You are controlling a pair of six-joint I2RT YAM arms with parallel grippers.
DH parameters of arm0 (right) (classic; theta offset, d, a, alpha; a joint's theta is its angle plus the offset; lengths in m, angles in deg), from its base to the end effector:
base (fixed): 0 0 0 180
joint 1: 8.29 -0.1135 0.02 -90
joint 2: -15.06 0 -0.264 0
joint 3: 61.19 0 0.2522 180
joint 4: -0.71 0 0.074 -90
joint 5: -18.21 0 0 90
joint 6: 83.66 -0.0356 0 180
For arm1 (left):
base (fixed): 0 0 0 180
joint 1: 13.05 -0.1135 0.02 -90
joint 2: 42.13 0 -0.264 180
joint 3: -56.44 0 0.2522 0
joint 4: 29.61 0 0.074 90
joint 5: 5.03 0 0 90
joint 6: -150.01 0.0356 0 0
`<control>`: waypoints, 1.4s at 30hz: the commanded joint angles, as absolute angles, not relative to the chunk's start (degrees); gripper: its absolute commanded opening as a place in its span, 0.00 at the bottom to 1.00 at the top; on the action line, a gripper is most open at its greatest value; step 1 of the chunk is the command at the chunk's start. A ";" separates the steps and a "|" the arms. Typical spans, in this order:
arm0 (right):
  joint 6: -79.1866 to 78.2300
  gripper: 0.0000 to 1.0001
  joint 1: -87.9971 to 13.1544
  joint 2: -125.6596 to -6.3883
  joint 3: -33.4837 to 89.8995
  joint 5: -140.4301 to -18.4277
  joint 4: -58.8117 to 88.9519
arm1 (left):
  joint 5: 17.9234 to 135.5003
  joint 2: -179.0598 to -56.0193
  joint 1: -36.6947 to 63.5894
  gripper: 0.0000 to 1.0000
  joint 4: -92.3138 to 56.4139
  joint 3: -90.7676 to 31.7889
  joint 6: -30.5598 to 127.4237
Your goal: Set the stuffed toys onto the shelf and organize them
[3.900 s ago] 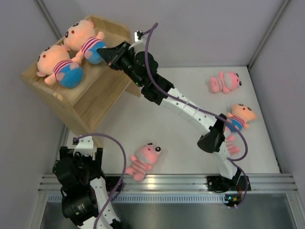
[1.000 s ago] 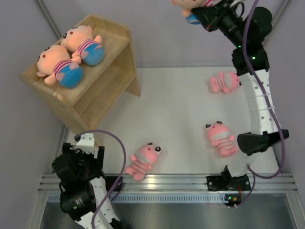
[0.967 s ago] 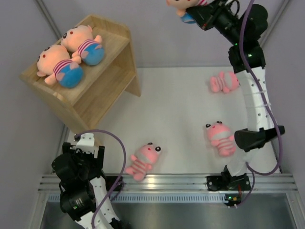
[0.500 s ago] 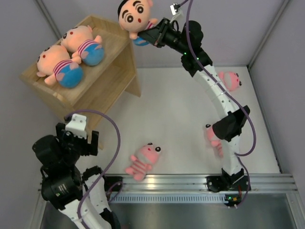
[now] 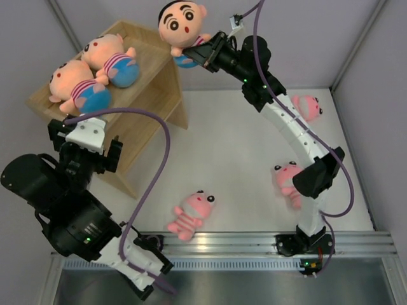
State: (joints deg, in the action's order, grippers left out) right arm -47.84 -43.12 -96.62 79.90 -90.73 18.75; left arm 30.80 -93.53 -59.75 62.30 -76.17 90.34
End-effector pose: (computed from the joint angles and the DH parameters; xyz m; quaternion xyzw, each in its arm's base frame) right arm 0.3569 0.2624 0.5039 -0.0205 0.6375 0.6093 0.4712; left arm 0.0121 -0.0292 0.5515 0.1900 0.7199 0.0795 0.6628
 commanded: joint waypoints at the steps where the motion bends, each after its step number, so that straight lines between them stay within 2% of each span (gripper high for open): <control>1: -47.72 0.00 -45.56 -89.45 77.66 -86.30 17.81 | 12.58 -99.23 -68.14 0.81 68.09 -85.71 91.42; 3: -47.45 0.00 -45.82 -87.44 76.07 -85.33 17.81 | 2.85 -102.94 -73.77 0.79 67.92 -92.54 86.40; 6: -46.40 0.00 -45.91 -84.80 72.99 -84.27 17.64 | -2.03 -110.15 -77.12 0.74 68.09 -97.31 77.69; 13: -44.29 0.00 -46.09 -83.82 70.09 -82.34 17.99 | 4.55 -111.03 -77.48 0.76 68.18 -91.18 80.32; 21: -41.31 0.00 -46.26 -82.50 66.57 -80.49 18.52 | 5.79 -115.79 -77.48 0.74 68.18 -93.38 78.20; 30: -30.67 0.00 -48.90 -78.11 62.53 -70.57 19.48 | 7.19 -117.10 -77.48 0.74 68.53 -86.17 82.86; 37: -25.32 0.00 -51.44 -76.44 62.79 -63.10 19.40 | 9.82 -122.90 -77.39 0.74 68.53 -91.61 81.20; 42: -22.40 0.00 -53.73 -76.26 63.05 -58.08 19.57 | 13.78 -125.72 -71.68 0.75 68.44 -94.26 80.22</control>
